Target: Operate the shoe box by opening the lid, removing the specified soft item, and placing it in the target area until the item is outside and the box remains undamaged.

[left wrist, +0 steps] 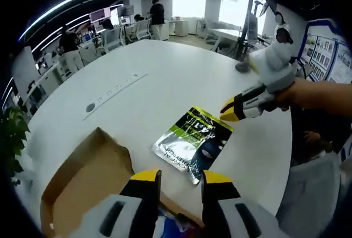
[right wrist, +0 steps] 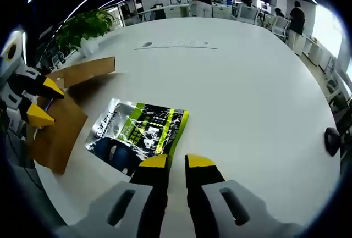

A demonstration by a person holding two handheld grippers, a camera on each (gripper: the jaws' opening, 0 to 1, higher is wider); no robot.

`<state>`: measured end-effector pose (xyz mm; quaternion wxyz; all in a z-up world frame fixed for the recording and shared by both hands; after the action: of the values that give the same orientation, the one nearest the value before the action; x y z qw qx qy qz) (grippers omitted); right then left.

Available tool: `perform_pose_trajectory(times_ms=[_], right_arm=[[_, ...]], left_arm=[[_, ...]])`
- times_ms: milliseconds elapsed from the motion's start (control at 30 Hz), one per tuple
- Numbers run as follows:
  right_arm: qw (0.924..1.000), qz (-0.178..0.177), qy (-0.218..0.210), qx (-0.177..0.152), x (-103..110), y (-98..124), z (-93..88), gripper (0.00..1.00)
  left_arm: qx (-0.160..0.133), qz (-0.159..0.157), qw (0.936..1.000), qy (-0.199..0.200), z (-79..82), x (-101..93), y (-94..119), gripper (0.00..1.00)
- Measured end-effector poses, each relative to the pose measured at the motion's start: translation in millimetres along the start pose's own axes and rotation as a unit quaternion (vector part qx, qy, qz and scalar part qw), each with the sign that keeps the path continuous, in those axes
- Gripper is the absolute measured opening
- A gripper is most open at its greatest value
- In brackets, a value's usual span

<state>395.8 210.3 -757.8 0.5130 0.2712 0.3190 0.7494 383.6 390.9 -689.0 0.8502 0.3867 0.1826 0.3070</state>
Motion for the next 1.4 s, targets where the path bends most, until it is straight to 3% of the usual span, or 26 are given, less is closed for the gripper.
perform_pose_trajectory(times_ms=[533, 833, 1400], right_arm=[[0.9985, 0.031, 0.034, -0.030, 30.2, 37.7, 11.7, 0.20], [0.9957, 0.063, 0.042, -0.052, 63.4, 52.2, 22.2, 0.24], [0.9865, 0.133, 0.052, -0.080, 132.2, 69.0, 42.7, 0.30]], left_arm=[[-0.027, 0.034, 0.9981, 0.045, -20.7, 20.1, 43.1, 0.33], [-0.048, 0.067, 0.9914, 0.101, -38.8, 43.7, 76.3, 0.35], [-0.044, 0.112, 0.9854, 0.120, -77.5, 78.3, 122.6, 0.40]])
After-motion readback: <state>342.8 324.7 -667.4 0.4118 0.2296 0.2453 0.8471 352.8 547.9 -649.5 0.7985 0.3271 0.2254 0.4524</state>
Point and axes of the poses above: the point that each gripper's makers call its tool centre point, and the gripper's own axes: y roughly backward along the fingers, x roughly to its left, z roughly out of its top, the point moved 1 cm from there along y, roughly backward along the fingers, and after that the axes turned 3 degrees about y, right-handed, at the moved point
